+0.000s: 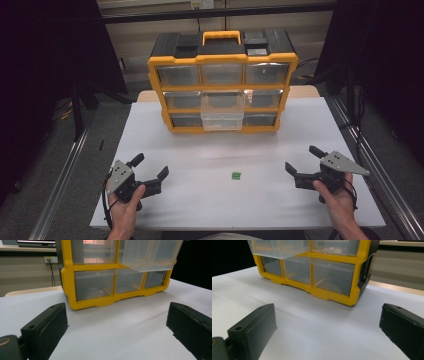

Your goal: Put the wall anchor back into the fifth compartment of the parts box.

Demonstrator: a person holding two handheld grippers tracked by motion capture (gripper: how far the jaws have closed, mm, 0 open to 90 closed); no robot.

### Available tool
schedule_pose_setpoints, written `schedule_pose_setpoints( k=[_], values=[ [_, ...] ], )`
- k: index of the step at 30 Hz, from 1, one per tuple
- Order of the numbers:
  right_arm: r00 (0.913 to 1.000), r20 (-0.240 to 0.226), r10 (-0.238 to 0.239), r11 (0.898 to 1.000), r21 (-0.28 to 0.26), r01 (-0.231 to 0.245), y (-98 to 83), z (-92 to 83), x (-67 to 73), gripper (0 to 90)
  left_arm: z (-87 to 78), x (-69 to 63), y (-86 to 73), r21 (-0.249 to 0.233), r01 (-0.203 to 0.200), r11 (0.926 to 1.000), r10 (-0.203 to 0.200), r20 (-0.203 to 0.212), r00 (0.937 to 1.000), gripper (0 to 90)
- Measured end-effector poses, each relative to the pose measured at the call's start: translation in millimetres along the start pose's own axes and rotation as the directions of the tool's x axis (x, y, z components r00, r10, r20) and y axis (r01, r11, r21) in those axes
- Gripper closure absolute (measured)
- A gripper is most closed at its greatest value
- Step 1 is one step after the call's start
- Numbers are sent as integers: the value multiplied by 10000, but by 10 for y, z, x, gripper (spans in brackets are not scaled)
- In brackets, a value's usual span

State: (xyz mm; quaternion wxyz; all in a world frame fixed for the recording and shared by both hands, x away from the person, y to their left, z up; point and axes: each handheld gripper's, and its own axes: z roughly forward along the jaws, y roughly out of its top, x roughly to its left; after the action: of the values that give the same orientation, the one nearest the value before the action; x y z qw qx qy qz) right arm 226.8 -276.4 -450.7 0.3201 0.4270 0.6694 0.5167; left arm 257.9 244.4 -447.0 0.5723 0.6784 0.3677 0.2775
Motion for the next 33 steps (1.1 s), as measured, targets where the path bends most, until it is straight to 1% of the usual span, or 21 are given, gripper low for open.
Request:
schedule_pose_setpoints(
  k=[4, 7, 8, 9, 11, 12, 13, 15, 17, 18, 20, 21, 22, 23, 25, 27, 29, 30, 31, 32, 33],
  values=[
    [10000, -17, -27, 9999, 116, 27, -7, 21, 13, 9, 11, 9, 3, -75, 181, 9998, -181, -48, 9998, 35],
    [9995, -319, -27, 9996, 266, 35, -12, 35, 30, 12, 19, 23, 20, -90, 153, 9998, -154, -107, 9998, 36],
    [9991, -433, -46, 9994, 339, 61, -11, 33, 37, 11, 29, 29, 19, -124, 151, 9998, -151, -27, 9999, 35],
    [9985, -543, -20, 9994, 355, 39, -8, 32, 45, 11, 32, 27, 18, -84, 156, 9998, -157, -163, 9997, 36],
    [9972, -741, 89, 9990, 446, -56, 1, 34, 57, 12, 33, 31, 12, -51, 234, 9997, -235, -204, 9995, 36],
    [9965, -830, 114, 9985, 546, -69, 4, 47, 69, 13, 41, 22, 10, -192, 446, 9988, -450, -189, 9988, 35],
    [9961, -875, 90, 9978, 658, -33, 2, 58, 78, 12, 26, 37, 15, -38, 242, 9997, -243, -280, 9993, 36],
    [9955, -943, 4, 9953, 962, 87, -14, 99, 92, 11, 30, 33, 14, -149, 343, 9993, -347, -282, 9990, 35],
    [9927, -1205, -45, 9924, 1214, 192, -21, 132, 111, 14, 36, 32, 11, -125, 349, 9993, -351, -229, 9991, 36],
    [9908, -1348, 100, 9904, 1379, 87, -22, 149, 129, 16, 32, 31, 8, -60, 277, 9996, -278, -234, 9993, 35],
    [9868, -1612, 150, 9891, 1469, 90, -13, 170, 154, 17, 14, 37, 6, 96, 106, 9999, -104, -165, 9998, 36],
    [9853, -1701, 181, 9888, 1494, 77, -5, 175, 166, 16, 14, 33, 4, 40, 105, 9999, -104, -47, 9999, 35],
    [9843, -1751, 206, 9885, 1511, 62, 4, 179, 182, 16, 11, 21, 3, 6, 147, 9999, -147, -180, 9997, 35],
    [9826, -1852, 129, 9882, 1526, 158, 15, 182, 193, 15, 7, 24, 1, 0, 79, 10000, -79, -141, 9999, 35],
    [9810, -1931, 192, 9883, 1521, 106, 33, 194, 216, 11, -13, 18, -1, 116, 43, 9999, -41, -98, 9999, 35],
    [9793, -2009, 252, 9852, 1711, 97, 49, 220, 239, 12, -21, 19, 3, -3, 85, 10000, -85, -26, 10000, 35],
    [9780, -2087, 58, 9812, 1900, 347, 68, 258, 272, 11, -27, 22, 9, 23, -28, 10000, 28, -129, 9999, 35],
    [9752, -2212, 46, 9762, 2125, 436, 78, 291, 298, 11, -22, 20, 6, -13, 50, 10000, -49, 31, 10000, 36],
    [9711, -2387, 100, 9717, 2313, 469, 86, 317, 318, 11, -23, 20, 5, 18, 44, 10000, -44, -63, 10000, 35],
    [9675, -2526, 106, 9692, 2407, 522, 92, 340, 329, 14, -15, 8, 2, -5, 175, 9998, -175, -193, 9997, 36],
    [9644, -2644, 90, 9644, 2574, 615, 106, 372, 345, 16, -14, 4, -2, 54, 178, 9998, -177, -153, 9997, 35]
  ],
)
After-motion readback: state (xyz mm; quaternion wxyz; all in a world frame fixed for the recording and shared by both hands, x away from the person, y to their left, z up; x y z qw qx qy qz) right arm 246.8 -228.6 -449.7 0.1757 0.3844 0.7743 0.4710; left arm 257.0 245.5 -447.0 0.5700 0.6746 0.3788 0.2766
